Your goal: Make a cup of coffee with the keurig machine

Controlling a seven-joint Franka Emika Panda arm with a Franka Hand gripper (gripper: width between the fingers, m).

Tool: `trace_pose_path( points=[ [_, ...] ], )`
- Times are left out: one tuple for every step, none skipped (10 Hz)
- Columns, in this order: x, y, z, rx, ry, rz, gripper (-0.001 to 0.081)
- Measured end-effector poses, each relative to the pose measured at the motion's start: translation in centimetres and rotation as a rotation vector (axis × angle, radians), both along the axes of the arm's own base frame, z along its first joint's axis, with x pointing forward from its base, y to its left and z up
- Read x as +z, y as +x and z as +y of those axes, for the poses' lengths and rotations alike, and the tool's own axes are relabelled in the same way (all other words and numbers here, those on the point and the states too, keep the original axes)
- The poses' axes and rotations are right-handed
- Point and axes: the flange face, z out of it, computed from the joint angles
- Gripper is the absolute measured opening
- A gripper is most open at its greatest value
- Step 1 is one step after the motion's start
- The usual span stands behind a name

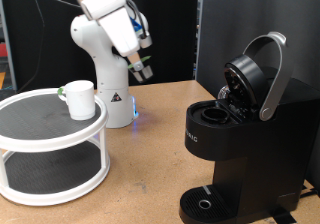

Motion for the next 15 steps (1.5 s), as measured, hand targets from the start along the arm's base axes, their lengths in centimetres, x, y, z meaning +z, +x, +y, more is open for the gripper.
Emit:
trace_pose_path(
  points=[
    [0.4, 0.9, 1.1, -0.034, 0.016, -0.001, 0.0482],
    [1.0, 1.7, 1.9, -0.058, 0.033, 0.001, 0.0482],
    [1.5, 2.6, 2.6, -0.066, 0.044, 0.003, 0.0482],
    [2.0, 3.6, 3.1, -0.057, 0.044, 0.014, 0.0482],
    [2.4, 4.5, 3.6, -0.043, 0.039, 0.027, 0.0482],
    [2.5, 5.5, 3.9, -0.034, 0.031, 0.032, 0.0482],
    [2.5, 6.3, 4.2, -0.028, 0.023, 0.035, 0.0482],
    [2.4, 7.0, 4.5, -0.025, 0.017, 0.037, 0.0482],
    [2.3, 7.5, 4.7, -0.021, 0.011, 0.04, 0.0482],
    [2.2, 7.9, 5.0, -0.02, 0.011, 0.04, 0.0482],
    [2.1, 8.2, 5.4, -0.018, 0.014, 0.041, 0.0482],
    [2.1, 8.4, 5.8, -0.013, 0.013, 0.038, 0.0482],
    [2.1, 8.4, 6.2, -0.009, 0.01, 0.035, 0.0482],
    [2.1, 8.5, 6.6, -0.022, 0.008, 0.034, 0.0482],
    [2.0, 8.5, 6.8, -0.035, 0.008, 0.035, 0.0482]
  ],
)
